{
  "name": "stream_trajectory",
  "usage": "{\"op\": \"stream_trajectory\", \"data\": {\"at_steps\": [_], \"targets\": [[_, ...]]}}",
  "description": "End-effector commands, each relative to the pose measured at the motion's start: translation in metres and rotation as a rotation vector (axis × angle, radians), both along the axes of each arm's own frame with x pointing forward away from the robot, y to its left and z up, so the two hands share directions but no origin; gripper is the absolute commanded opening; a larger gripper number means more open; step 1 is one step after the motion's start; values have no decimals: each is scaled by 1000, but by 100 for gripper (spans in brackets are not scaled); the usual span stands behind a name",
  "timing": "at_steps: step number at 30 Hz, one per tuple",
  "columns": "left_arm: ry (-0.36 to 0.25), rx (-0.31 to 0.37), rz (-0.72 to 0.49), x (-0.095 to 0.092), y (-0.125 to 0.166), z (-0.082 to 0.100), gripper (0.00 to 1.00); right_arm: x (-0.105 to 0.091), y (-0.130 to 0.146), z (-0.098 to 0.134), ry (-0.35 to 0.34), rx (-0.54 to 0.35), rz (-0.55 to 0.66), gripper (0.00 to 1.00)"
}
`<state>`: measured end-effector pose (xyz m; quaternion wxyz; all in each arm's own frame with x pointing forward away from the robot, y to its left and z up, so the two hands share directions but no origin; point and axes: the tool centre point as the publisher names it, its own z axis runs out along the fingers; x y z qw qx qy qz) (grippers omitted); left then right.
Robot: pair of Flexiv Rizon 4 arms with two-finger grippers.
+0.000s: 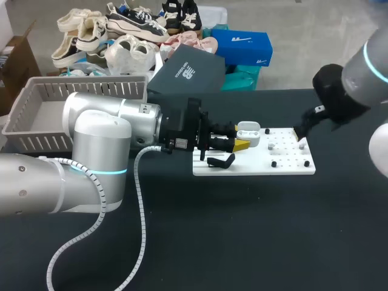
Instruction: Pick up each earbud case from the left stands, insert the matching earbuds, close the lid, and place the case in the box.
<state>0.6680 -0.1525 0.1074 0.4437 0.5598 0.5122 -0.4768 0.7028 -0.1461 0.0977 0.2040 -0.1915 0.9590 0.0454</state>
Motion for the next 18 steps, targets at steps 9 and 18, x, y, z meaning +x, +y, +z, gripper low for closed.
{"op": "stream_trajectory", "data": {"at_steps": [9, 18], "targets": [[-2, -1, 5, -1, 0, 0, 0, 15, 8, -32, -46, -294, -98, 93], [-2, -1, 5, -1, 0, 0, 0, 24, 7, -47, -14, -310, -107, 71]]}}
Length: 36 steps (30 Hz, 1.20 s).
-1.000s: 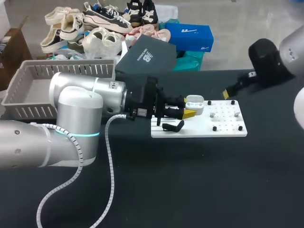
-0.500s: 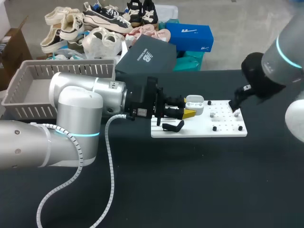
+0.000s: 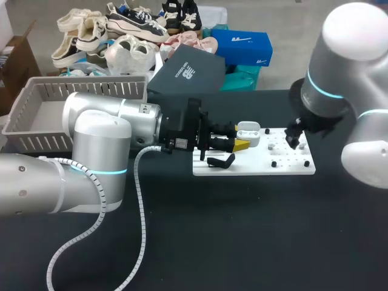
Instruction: Pick up each earbud case from the left stands, insert the matching earbuds, close the lid, and place the case in the box.
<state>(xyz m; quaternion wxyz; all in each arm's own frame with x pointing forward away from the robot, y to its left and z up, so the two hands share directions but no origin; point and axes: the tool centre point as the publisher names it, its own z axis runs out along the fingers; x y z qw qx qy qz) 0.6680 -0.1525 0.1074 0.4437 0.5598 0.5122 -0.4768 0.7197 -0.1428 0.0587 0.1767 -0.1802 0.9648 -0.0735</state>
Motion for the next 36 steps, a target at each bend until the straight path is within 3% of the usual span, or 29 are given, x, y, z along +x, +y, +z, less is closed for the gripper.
{"op": "stream_trajectory", "data": {"at_steps": [1, 4, 7, 36], "targets": [[-2, -1, 5, -1, 0, 0, 0, 8, 4, -10, -22, -77, -37, 70], [-2, -1, 5, -1, 0, 0, 0, 10, 2, -15, -9, -78, -47, 64], [-2, -1, 5, -1, 0, 0, 0, 12, 0, -20, -2, -80, -53, 50], [-2, -1, 5, -1, 0, 0, 0, 23, -3, -37, 44, -89, -70, 40]]}}
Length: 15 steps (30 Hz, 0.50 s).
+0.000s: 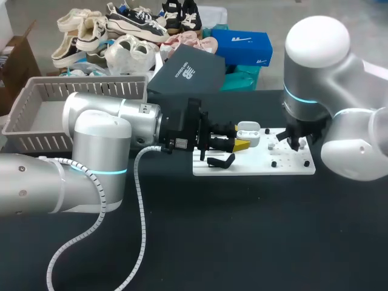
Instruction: Pick up each earbud case from the left stands, insert the matching earbuds, close the lid, and place the case in the box.
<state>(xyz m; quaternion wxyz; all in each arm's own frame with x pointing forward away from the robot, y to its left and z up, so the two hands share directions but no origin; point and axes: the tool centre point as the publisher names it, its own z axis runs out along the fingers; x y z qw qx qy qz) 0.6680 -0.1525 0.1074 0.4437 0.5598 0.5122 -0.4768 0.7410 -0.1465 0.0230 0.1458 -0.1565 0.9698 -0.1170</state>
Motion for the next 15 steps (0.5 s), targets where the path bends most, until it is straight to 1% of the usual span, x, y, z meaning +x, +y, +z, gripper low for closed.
{"op": "stream_trajectory", "data": {"at_steps": [1, 7, 13, 15], "targets": [[-2, -1, 5, -1, 0, 0, 0, 2, 1, -2, 2, -4, -3, 39], [-2, -1, 5, -1, 0, 0, 0, 2, 0, -2, 4, -1, -8, 39], [-2, -1, 5, -1, 0, 0, 0, 3, -1, -3, 6, -2, -10, 36], [-2, -1, 5, -1, 0, 0, 0, 3, -1, -3, 6, -3, -10, 34]]}}
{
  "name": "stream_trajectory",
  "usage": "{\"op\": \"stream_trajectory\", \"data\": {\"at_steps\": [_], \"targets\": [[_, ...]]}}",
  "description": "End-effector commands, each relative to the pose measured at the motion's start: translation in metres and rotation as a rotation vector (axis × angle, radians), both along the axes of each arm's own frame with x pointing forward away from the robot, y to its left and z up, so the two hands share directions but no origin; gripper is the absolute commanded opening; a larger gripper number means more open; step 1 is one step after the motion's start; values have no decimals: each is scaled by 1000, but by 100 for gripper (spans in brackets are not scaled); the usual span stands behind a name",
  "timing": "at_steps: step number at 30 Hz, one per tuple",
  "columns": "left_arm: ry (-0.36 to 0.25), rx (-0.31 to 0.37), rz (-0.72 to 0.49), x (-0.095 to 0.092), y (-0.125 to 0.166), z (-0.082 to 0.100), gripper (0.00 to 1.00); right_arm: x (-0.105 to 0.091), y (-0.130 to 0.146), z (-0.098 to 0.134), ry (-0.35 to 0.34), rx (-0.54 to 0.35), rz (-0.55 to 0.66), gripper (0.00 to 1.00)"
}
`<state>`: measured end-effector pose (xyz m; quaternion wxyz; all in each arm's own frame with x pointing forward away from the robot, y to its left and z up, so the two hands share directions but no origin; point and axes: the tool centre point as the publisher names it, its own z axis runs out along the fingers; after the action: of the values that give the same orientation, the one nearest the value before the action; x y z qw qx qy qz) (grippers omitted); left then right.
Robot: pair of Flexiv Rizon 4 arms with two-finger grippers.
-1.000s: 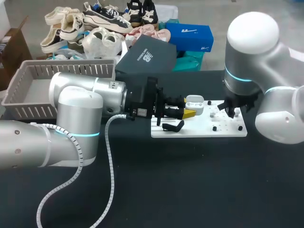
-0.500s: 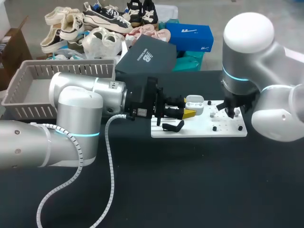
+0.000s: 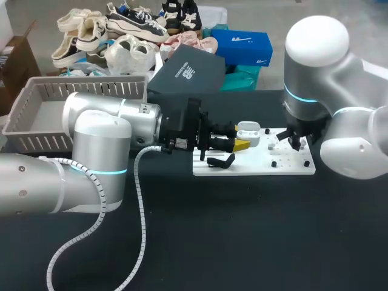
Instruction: Pick up each earbud case from the left stands, insert the matching earbuds, close the lid, and place the case in the box.
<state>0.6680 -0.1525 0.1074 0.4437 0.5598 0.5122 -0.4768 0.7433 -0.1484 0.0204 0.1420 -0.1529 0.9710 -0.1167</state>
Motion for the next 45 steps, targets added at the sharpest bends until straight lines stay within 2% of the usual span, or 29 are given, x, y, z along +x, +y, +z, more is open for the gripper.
{"op": "stream_trajectory", "data": {"at_steps": [1, 15, 22, 25, 31, 37, 45], "targets": [[-2, -1, 5, -1, 0, 0, 0, 0, 1, -1, 0, -3, -2, 33], [-2, -1, 5, -1, 0, 0, 0, 1, 2, -3, 1, -2, -4, 26], [-2, -1, 5, -1, 0, 0, 0, 1, 2, -4, 1, -2, -4, 13], [-2, -1, 5, -1, 0, 0, 0, 1, 2, -4, 1, -2, -4, 0], [-2, -1, 5, -1, 0, 0, 0, 1, 3, -1, 3, 1, -3, 0], [-2, -1, 5, -1, 0, 0, 0, -5, 3, 11, 9, 9, -1, 0], [-2, -1, 5, -1, 0, 0, 0, -28, 6, 54, -51, 27, 20, 0]]}}
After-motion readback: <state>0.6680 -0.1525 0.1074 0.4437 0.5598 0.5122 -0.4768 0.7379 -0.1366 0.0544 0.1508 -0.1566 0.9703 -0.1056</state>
